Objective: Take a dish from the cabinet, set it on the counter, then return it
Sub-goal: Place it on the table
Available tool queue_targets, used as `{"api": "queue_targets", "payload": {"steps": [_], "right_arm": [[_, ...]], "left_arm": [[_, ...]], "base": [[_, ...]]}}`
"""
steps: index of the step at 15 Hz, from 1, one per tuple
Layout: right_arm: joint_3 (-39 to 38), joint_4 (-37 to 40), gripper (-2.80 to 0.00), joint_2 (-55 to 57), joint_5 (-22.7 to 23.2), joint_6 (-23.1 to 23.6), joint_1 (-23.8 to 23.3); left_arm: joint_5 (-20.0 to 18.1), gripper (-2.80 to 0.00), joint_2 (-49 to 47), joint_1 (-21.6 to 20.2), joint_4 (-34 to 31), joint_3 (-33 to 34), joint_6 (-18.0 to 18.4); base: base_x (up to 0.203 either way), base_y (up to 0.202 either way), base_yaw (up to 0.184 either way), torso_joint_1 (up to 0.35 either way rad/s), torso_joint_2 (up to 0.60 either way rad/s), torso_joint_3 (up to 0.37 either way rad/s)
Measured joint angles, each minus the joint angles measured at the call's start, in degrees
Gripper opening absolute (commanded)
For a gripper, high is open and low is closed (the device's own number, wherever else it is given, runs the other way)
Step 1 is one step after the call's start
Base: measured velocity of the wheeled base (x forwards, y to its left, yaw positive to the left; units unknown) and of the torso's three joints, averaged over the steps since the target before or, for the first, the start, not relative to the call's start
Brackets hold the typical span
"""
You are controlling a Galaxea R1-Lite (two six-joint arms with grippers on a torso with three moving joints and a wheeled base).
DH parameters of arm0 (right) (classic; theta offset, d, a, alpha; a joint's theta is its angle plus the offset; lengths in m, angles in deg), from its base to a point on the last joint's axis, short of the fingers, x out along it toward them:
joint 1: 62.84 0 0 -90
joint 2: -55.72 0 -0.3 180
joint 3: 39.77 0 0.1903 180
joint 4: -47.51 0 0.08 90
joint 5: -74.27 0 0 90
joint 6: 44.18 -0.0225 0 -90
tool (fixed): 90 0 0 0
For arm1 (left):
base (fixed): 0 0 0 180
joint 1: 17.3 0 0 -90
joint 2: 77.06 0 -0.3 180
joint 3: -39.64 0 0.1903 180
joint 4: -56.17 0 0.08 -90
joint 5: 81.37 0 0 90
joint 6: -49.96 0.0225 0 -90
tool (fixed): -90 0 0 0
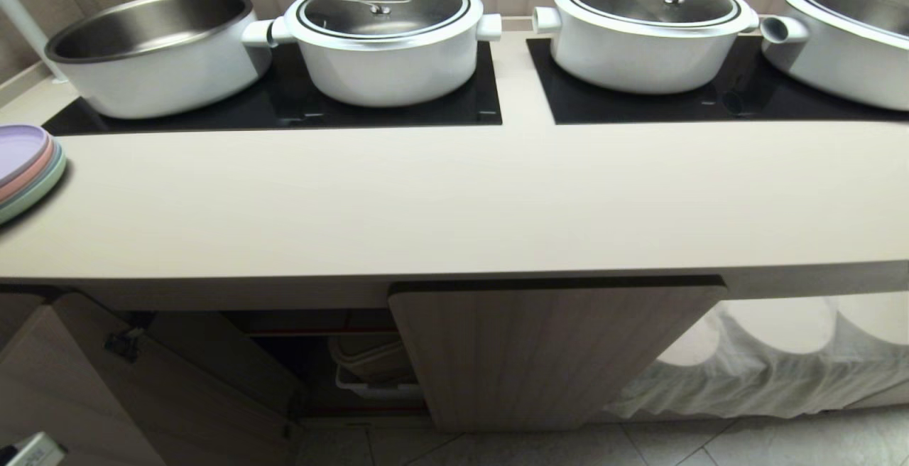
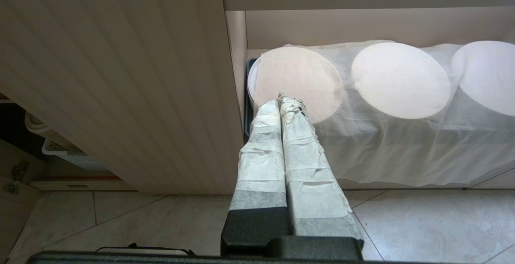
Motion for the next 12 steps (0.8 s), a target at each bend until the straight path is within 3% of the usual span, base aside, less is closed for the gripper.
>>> {"api": "queue_targets", "payload": {"steps": [12], "right_arm": [[0.00, 0.00, -2.80, 0.00, 0.02, 0.07, 0.02]], "left_arm": [[-0.04, -2.80, -0.52, 0.54, 0.09, 0.06, -0.01]], "base": [[0.000, 0.000, 0.000, 0.187, -0.38, -0.199]]}}
